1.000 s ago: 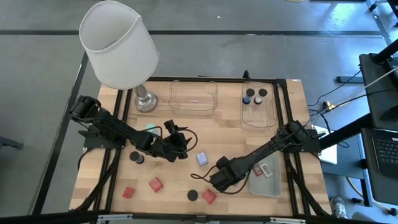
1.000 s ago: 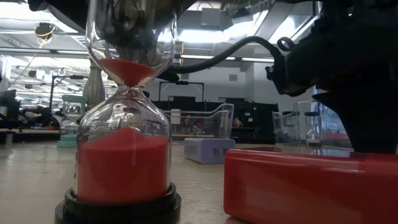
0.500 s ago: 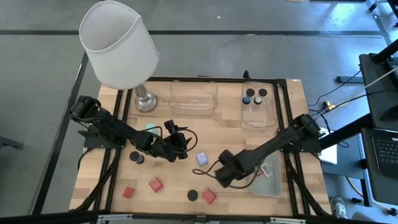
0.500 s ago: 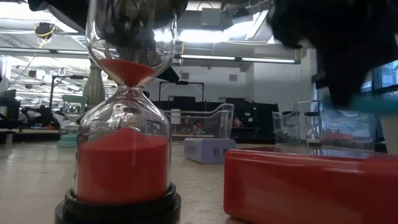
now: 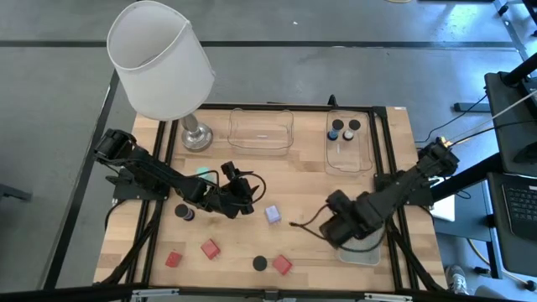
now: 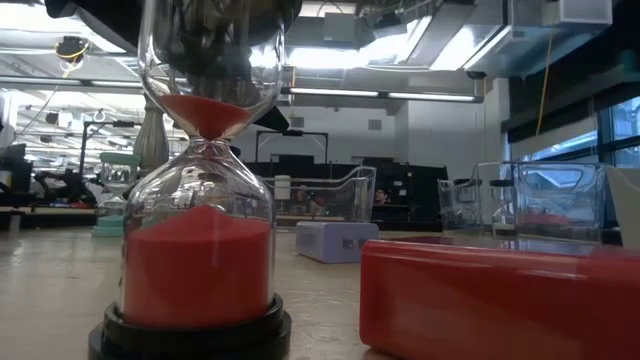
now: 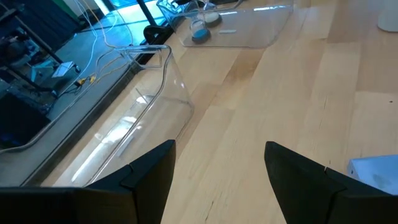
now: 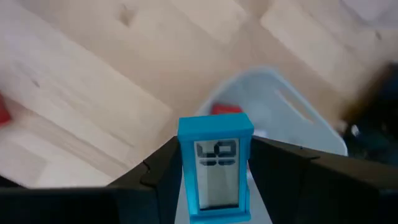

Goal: Pick & Place Office items
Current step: Put the blue digital clock into the gray bin

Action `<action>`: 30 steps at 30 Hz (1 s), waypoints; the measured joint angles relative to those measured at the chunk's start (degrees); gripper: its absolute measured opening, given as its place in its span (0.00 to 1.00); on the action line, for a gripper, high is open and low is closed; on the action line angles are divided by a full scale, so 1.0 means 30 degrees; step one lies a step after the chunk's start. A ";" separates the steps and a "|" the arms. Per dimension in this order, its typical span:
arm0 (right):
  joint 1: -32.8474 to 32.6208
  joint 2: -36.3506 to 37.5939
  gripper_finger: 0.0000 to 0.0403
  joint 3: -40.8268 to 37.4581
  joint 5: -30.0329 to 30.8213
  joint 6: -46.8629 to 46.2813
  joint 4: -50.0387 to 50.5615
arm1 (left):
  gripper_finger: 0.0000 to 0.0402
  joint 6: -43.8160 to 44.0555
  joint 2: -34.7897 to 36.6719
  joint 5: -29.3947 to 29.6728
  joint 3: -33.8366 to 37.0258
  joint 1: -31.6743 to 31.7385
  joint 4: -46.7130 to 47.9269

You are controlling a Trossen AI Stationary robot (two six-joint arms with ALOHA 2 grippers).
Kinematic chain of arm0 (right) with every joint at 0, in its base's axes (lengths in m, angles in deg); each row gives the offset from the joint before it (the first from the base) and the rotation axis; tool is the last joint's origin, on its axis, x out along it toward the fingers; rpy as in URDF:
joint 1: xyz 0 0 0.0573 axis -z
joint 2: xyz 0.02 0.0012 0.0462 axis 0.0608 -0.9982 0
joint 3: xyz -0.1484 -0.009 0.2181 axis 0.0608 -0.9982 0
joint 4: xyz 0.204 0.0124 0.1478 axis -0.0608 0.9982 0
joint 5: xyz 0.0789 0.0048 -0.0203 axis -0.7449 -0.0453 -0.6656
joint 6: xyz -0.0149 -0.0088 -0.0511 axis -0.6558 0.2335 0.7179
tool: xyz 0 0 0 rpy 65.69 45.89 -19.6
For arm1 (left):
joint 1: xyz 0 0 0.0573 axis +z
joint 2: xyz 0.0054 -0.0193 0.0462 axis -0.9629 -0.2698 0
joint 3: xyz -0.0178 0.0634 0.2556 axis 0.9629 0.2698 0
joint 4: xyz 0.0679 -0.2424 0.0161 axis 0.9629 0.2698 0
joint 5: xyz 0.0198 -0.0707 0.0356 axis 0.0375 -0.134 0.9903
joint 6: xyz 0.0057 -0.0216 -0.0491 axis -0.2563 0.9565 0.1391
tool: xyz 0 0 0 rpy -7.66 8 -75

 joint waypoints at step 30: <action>-0.3851 0.0007 0.41 -0.8445 -0.3028 -0.5755 -0.8000 | 0.61 0.3010 0.0000 -0.1231 0.0000 -0.0642 -0.0007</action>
